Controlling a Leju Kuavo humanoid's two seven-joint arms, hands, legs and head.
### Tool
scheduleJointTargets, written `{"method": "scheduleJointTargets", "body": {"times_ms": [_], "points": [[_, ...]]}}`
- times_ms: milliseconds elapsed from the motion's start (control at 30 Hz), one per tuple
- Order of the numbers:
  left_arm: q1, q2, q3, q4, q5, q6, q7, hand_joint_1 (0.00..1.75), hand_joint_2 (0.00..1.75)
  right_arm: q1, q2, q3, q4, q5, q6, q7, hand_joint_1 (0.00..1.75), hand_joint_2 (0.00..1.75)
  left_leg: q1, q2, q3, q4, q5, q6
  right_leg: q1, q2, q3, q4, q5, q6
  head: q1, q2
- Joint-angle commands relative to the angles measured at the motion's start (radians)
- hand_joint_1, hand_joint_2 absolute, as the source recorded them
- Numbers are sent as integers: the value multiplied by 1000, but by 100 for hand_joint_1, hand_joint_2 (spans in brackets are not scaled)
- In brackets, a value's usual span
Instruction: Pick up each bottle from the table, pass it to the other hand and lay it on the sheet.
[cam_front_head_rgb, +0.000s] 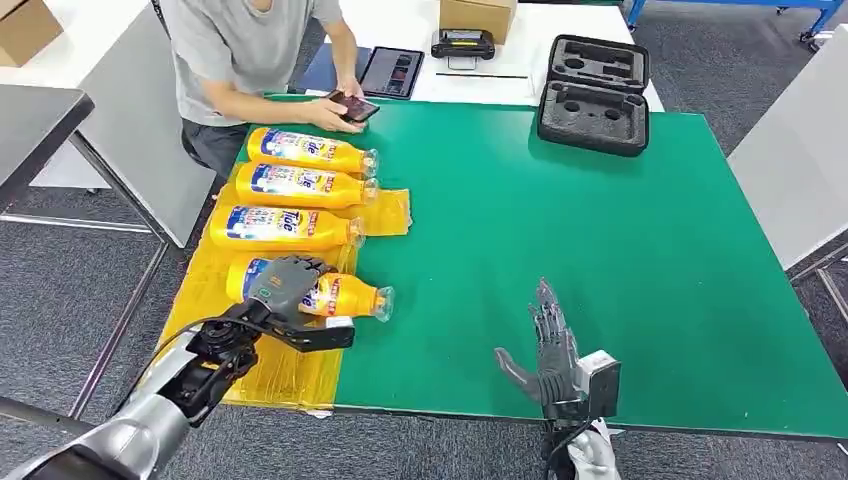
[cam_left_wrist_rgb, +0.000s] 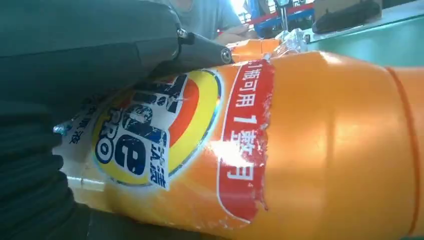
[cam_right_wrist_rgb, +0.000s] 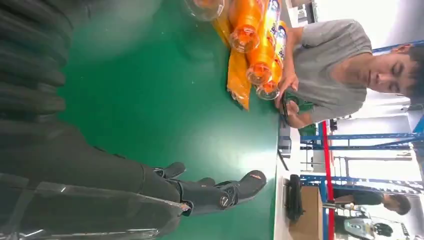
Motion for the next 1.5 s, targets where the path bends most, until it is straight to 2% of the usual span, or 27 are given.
{"method": "scheduleJointTargets", "body": {"times_ms": [33, 333, 433, 467, 533, 567, 600, 667, 700, 733, 767, 800, 867, 900, 933, 967, 1033, 1167, 1200, 1300, 1400, 1433, 1500], "points": [[-11, 52, -3, 69, -1, -12, 25, 161, 175, -44, 1, -17, 95, -4, 4, -3, 0, 175, 1, 4, 6, -1, -2, -2, 1, 4, 4, -1, -1, -2, 0, 0], [-7, 55, 4, 58, 2, -17, 31, 161, 175, -42, 2, -19, 96, -5, 4, -3, 0, 175, 1, 3, 6, -1, -2, -2, 1, 3, 5, -1, -1, -2, 0, 0], [-12, 58, 16, 56, 6, -23, 42, 148, 175, -37, 7, -21, 95, -5, 2, -3, 0, 175, 2, 3, 10, -1, -4, -3, 2, 4, 9, -1, -2, -3, 0, 0], [-16, 56, 21, 60, 7, -23, 47, 150, 175, -37, 7, -22, 95, -4, 1, -3, 0, 175, 1, 2, 5, -1, -1, -1, 1, 2, 4, -1, -1, -1, 0, 0], [-27, 46, 31, 67, 14, -17, 41, 136, 175, -37, 8, -27, 98, -4, -4, -3, 0, 175, 2, 2, 6, 0, -2, -2, 1, 3, 5, -1, -1, -2, 0, 0], [-29, 43, 33, 68, 16, -12, 38, 86, 175, -36, 7, -29, 98, -4, -5, -3, 0, 175, 1, 2, 5, -1, -1, -1, 1, 2, 4, 0, -1, -1, 0, 0], [-31, 36, 37, 69, 21, -10, 32, 42, 175, -35, 5, -33, 97, -6, -5, -3, 0, 175, 1, 1, 3, -1, 0, -1, 1, 1, 3, -1, 0, -1, 0, 0], [-31, 27, 41, 68, 27, -14, 24, 42, 175, -32, 4, -37, 93, -3, -6, -3, 0, 175, 1, 1, 5, -1, -1, -1, 1, 1, 4, -1, -1, -1, 0, 0], [-28, 23, 42, 64, 27, -15, 24, 45, 175, -31, 5, -40, 94, -2, -7, -3, 0, 175, 2, 1, 11, -1, -3, -3, 2, 2, 10, -2, -3, -3, 0, 0], [-28, 23, 42, 64, 27, -15, 24, 51, 175, -31, 5, -40, 94, -2, -7, -3, 0, 175, 1, 1, 5, -1, -1, -2, 1, 1, 4, -1, -1, -1, 0, 0], [-28, 20, 41, 59, 27, -14, 21, 47, 175, -32, 6, -40, 96, -2, -7, -3, 0, 175, 2, 1, 8, -1, -2, -2, 2, 1, 7, -1, -2, -2, 0, 0], [-28, 20, 41, 59, 27, -14, 21, 56, 175, -32, 6, -40, 96, -2, -7, -3, 0, 175, 2, 1, 8, -1, -2, -2, 2, 1, 7, -1, -2, -2, 0, 0], [-39, 16, 38, 60, 26, -21, 14, 42, 175, -45, 8, -40, 113, 0, -9, -3, 0, 175, 1, 1, 5, 0, -1, -2, 1, 1, 4, -1, -1, -1, 0, 0], [-46, 9, 35, 66, 27, -27, 3, 28, 175, -55, 9, -40, 125, 2, -8, -3, 0, 175, 2, 1, 7, 0, -2, -2, 2, 1, 7, -1, -2, -2, 0, 0], [-48, 6, 33, 74, 30, -34, -8, 23, 175, -61, 10, -39, 132, 3, -9, -3, 0, 175, 2, 1, 9, 0, -3, -3, 2, 1, 9, -1, -2, -3, 0, 0], [-48, 6, 30, 77, 31, -34, -17, 14, 175, -64, 10, -39, 134, 3, -9, -3, 0, 175, 1, 1, 5, 0, -1, -2, 1, 1, 4, -1, -1, -1, 0, 0], [-40, -1, 36, 81, 67, -33, -83, 0, 175, -70, 9, -40, 144, 3, -11, -3, 0, 175, 1, 1, 6, 0, -1, -2, 1, 1, 5, -1, -1, -2, 0, 0], [-24, 12, 32, 83, 90, -42, -128, 0, 175, -65, 8, -41, 140, 2, -11, -3, 0, 175, 1, 1, 6, -1, -1, -2, 1, 1, 5, -1, -1, -1, 0, 0], [-26, 15, 29, 84, 95, -46, -133, 0, 175, -63, 8, -42, 138, 1, -11, -3, 0, 175, 2, 2, 11, -1, -3, -3, 2, 2, 11, -2, -3, -3, 0, 0], [-27, 16, 28, 84, 97, -48, -135, 0, 175, -63, 8, -43, 138, 1, -11, -3, 0, 175, 1, 1, 4, -1, 0, -2, 1, 1, 3, -1, 0, -1, 0, 0], [-32, 23, 26, 79, 110, -64, -152, 0, 175, -65, 9, -46, 143, -2, -9, -3, 0, 175, 1, 1, 4, -1, 0, -2, 1, 1, 3, -1, 0, -1, 0, 0], [-30, 24, 23, 74, 114, -69, -154, 0, 175, -66, 9, -47, 144, -2, -10, -3, 0, 175, 2, 2, 10, 0, -3, -3, 2, 2, 9, -1, -2, -3, 0, 0], [-27, 25, 21, 70, 116, -71, -154, 0, 175, -66, 9, -49, 145, -3, -12, -3, 0, 175, 1, 1, 4, -1, 0, -2, 1, 1, 3, 0, 0, -1, 0, 0]]}}
